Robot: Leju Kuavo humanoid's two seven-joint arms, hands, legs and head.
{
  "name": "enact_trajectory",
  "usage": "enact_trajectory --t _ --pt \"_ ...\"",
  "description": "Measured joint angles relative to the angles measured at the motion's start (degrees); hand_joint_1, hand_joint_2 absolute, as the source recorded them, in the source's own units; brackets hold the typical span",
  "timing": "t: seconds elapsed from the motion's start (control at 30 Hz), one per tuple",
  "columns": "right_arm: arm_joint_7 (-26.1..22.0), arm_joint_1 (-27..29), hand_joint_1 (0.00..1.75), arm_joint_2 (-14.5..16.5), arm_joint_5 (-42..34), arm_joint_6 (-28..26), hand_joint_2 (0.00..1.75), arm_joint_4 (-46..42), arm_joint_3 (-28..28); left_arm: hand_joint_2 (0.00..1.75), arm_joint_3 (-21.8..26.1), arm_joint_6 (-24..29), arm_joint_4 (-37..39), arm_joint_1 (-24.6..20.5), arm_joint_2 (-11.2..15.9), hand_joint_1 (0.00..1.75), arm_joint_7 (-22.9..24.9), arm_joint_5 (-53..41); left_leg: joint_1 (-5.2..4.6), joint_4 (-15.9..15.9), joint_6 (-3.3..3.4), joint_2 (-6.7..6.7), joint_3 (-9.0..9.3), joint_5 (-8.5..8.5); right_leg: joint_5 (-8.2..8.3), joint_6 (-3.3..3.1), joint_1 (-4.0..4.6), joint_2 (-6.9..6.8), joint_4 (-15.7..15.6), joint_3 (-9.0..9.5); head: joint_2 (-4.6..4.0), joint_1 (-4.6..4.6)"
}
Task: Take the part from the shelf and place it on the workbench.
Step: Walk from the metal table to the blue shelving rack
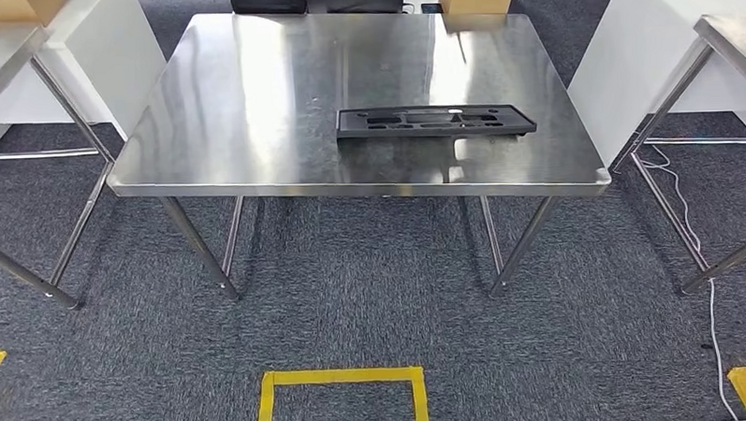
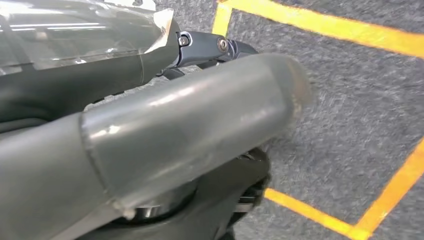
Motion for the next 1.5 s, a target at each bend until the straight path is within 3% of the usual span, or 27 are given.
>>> enact_trajectory --t 0.07,0.1,0.13,0.2,0.27,0.33,0.37,0.43,0.5,0.53,0.57,0.6,0.63,0.73,0.8,0.87,0.93,1.03,1.1,1.13,1.17,1.23,1.3,1.37,1.4,1.43,1.5 --pt "1.01 0.02 0.00 -0.14 4.14 2.83 0.00 0.03 2.65 0.00 -0.32 -0.22 0.00 0.01 0.01 0.00 0.15 -0.27 -0.03 0.04 -0.04 0.17 -1.36 0.99 -2.84 0.32 -0.18 0.03 6.26 -1.61 0.00 0.18" --pt "1.29 0.01 0.00 -0.22 5.89 4.08 0.00 0.03 4.18 0.00 -0.50 -0.36 0.00 0.01 0.02 0.00 0.25 -0.36 -0.03 0.07 -0.15 0.22 -1.99 1.46 -2.73 0.85 -0.26 0.04 7.05 -1.12 0.00 0.24" --pt "1.44 -0.04 0.00 -0.33 7.26 5.13 0.00 0.02 5.68 0.00 -0.69 -0.55 0.00 0.01 0.02 0.00 0.33 -0.41 -0.01 0.10 -0.30 0.24 -2.56 1.91 -1.75 1.50 -0.38 0.03 5.66 0.48 0.00 0.28" --pt "1.54 -0.33 0.00 -0.58 8.82 6.78 0.00 -0.02 8.30 0.00 -1.01 -1.08 0.00 -0.01 0.03 0.00 0.36 -0.44 -0.01 0.20 -0.78 0.22 -3.44 2.73 0.51 2.43 -0.72 0.04 -2.29 6.15 0.00 0.28" --pt "1.65 -0.83 0.00 -0.88 9.16 8.02 0.00 -0.09 10.17 0.00 -1.10 -1.72 0.00 -0.07 0.09 0.00 0.26 -0.41 -0.10 0.29 -1.53 0.22 -3.99 3.52 1.19 2.21 -0.51 0.26 -9.29 10.38 0.00 0.22" --pt "2.03 -1.20 0.00 -1.20 8.91 8.95 0.00 -0.17 11.42 0.00 -1.14 -2.46 0.00 -0.11 0.21 0.00 0.10 -0.36 -0.19 0.29 -2.30 0.24 -4.19 4.25 1.20 1.23 0.05 0.45 -10.92 10.78 0.00 0.14" --pt "2.28 -1.25 0.00 -1.32 8.65 9.25 0.00 -0.19 11.86 0.00 -1.19 -2.87 0.01 -0.09 0.30 0.00 0.03 -0.34 -0.12 0.39 -2.63 0.22 -4.27 4.39 1.45 0.62 -0.18 0.38 -10.97 10.36 0.00 0.08" --pt "2.64 -1.32 0.00 -1.54 8.09 9.54 0.00 -0.21 12.54 0.00 -1.30 -3.50 0.01 -0.02 0.56 0.00 -0.08 -0.33 0.11 2.29 -3.21 0.05 -5.06 2.06 2.21 -0.82 -0.57 0.17 -11.01 9.84 0.00 -0.20" --pt "2.73 -1.32 0.00 -1.66 7.78 9.63 0.00 -0.21 12.88 0.00 -1.37 -3.80 0.02 0.02 0.84 0.00 -0.14 -0.33 0.29 8.20 -3.70 -0.16 -6.88 -3.42 3.11 -1.98 -0.53 -0.07 -11.02 8.93 0.00 -0.44" --pt "2.74 -1.29 0.00 -1.69 7.66 9.66 0.00 -0.21 12.96 0.00 -1.39 -3.90 0.02 0.03 0.94 0.00 -0.16 -0.33 0.32 11.98 -3.89 -0.21 -7.85 -5.85 3.52 -2.27 -0.38 -0.15 -10.96 8.45 0.00 -0.51" --pt "2.74 -1.25 0.00 -1.70 7.53 9.67 0.00 -0.21 13.01 0.00 -1.40 -3.98 0.02 0.04 1.05 0.00 -0.18 -0.33 0.32 15.00 -4.04 -0.25 -8.39 -7.16 3.91 -2.35 -0.22 -0.20 -10.88 8.00 0.00 -0.53" --pt "2.74 -1.20 0.00 -1.72 7.42 9.69 0.00 -0.21 13.06 0.00 -1.42 -4.10 0.02 0.05 1.14 0.00 -0.20 -0.33 0.33 16.39 -4.10 -0.25 -8.16 -7.25 4.26 -2.32 -0.12 -0.22 -10.74 7.56 0.00 -0.54" --pt "2.74 -1.16 0.00 -1.74 7.31 9.70 0.00 -0.21 13.12 0.00 -1.45 -4.27 0.02 0.05 1.22 0.00 -0.23 -0.33 0.33 15.62 -4.07 -0.24 -6.86 -6.29 4.55 -2.22 -0.06 -0.22 -10.52 7.12 0.00 -0.54" --pt "2.74 -1.15 0.00 -1.76 6.84 9.85 0.00 -0.21 13.32 0.00 -1.71 -4.75 0.01 0.00 1.51 0.00 -0.35 -0.33 0.23 5.05 -3.34 -0.33 0.47 -2.69 4.98 -1.82 0.08 -0.21 -9.52 5.99 0.00 -0.54" --pt "2.74 -1.20 0.00 -1.73 6.52 10.01 0.00 -0.22 13.39 0.00 -1.84 -5.08 0.01 -0.03 1.72 0.00 -0.38 -0.32 -0.03 1.02 -2.73 -0.41 2.68 -2.52 5.35 -1.24 0.29 -0.26 -9.10 5.43 0.00 -0.53" --pt "2.75 -1.20 0.00 -1.74 6.28 10.31 0.00 -0.22 13.44 0.00 -1.90 -5.48 0.01 -0.04 1.89 0.00 -0.40 -0.17 -0.11 0.36 -2.10 -0.38 2.50 -2.32 5.83 -0.37 0.51 -0.30 -8.99 4.92 0.00 -0.51" --pt "2.78 -1.19 0.00 -1.85 6.14 10.55 0.00 -0.23 13.53 0.00 -1.91 -5.83 0.02 -0.06 2.04 0.00 -0.45 0.09 0.08 -0.24 -1.11 -0.15 1.92 -1.48 4.74 0.05 0.54 -0.17 -7.58 3.85 0.00 -0.39" --pt "2.80 -1.19 0.00 -1.96 6.10 10.56 0.00 -0.23 13.83 0.00 -1.92 -6.17 0.01 -0.09 2.26 0.00 -0.51 0.26 0.10 -0.48 -0.20 0.15 0.27 0.01 -1.13 -0.24 0.09 0.01 1.22 0.41 0.00 -0.10" --pt "2.80 -1.16 0.00 -2.03 5.99 10.61 0.00 -0.23 13.91 0.00 -1.93 -6.31 0.02 -0.07 2.38 0.00 -0.50 0.26 0.08 -0.42 -0.34 0.26 -1.07 0.99 -2.81 0.49 -0.31 0.02 6.25 -0.65 0.00 -0.08" --pt "2.82 -1.16 0.00 -2.11 5.84 10.70 0.00 -0.23 13.92 0.00 -1.94 -6.35 0.02 -0.07 2.42 0.00 -0.51 0.26 0.11 -0.37 -0.51 0.28 -1.71 1.47 -2.07 1.23 -0.52 0.02 6.06 0.24 0.00 -0.07" --pt "2.83 -1.17 0.00 -2.22 5.65 10.80 0.00 -0.23 13.92 0.00 -1.95 -6.38 0.02 -0.06 2.44 0.00 -0.56 0.26 0.16 -0.27 -0.74 0.30 -2.33 1.91 -0.68 2.02 -0.79 0.01 3.75 2.19 0.00 -0.07" --pt "2.79 -1.27 0.00 -2.41 5.11 11.09 0.00 -0.29 13.93 0.00 -2.02 -6.46 0.01 -0.07 2.51 0.00 -0.79 0.24 0.17 0.08 -1.37 0.29 -3.33 2.62 1.10 2.92 -1.20 0.07 -4.49 7.81 0.00 0.00" --pt "2.61 -1.34 0.00 -2.63 4.26 11.89 0.00 -0.37 13.95 0.00 -2.28 -6.59 0.01 -0.07 2.64 0.00 -1.17 0.15 -0.01 0.42 -2.15 0.30 -3.87 3.29 0.93 2.51 -0.85 0.29 -9.86 10.79 0.00 -0.03" --pt "2.38 -1.19 0.00 -2.93 3.28 12.88 0.00 -0.39 13.95 0.00 -2.62 -6.98 0.01 -0.01 2.84 0.00 -1.52 -0.07 -0.06 0.53 -2.78 0.28 -4.07 3.90 0.89 1.60 -0.43 0.40 -10.40 10.38 0.00 -0.19" --pt "2.27 -1.10 0.00 -3.03 2.85 13.25 0.00 -0.39 13.95 0.00 -2.74 -7.26 0.01 0.03 3.00 0.00 -1.64 -0.19 0.06 0.79 -3.05 0.22 -4.26 3.68 1.12 1.06 -0.65 0.31 -10.37 10.07 0.00 -0.22" --pt "2.14 -1.03 0.00 -3.15 2.48 13.48 0.00 -0.40 13.95 0.00 -2.84 -7.51 0.01 0.08 3.17 0.00 -1.68 -0.29 0.21 1.60 -3.30 0.17 -4.62 2.62 1.47 0.37 -0.80 0.23 -10.33 9.78 0.00 -0.30" --pt "1.89 -0.97 0.00 -3.39 1.88 13.68 0.00 -0.41 13.95 0.00 -3.08 -7.85 0.00 0.12 3.51 0.00 -1.71 -0.41 0.42 6.35 -3.72 0.04 -6.20 -2.18 2.33 -1.07 -0.94 0.04 -10.34 8.93 0.00 -0.42"
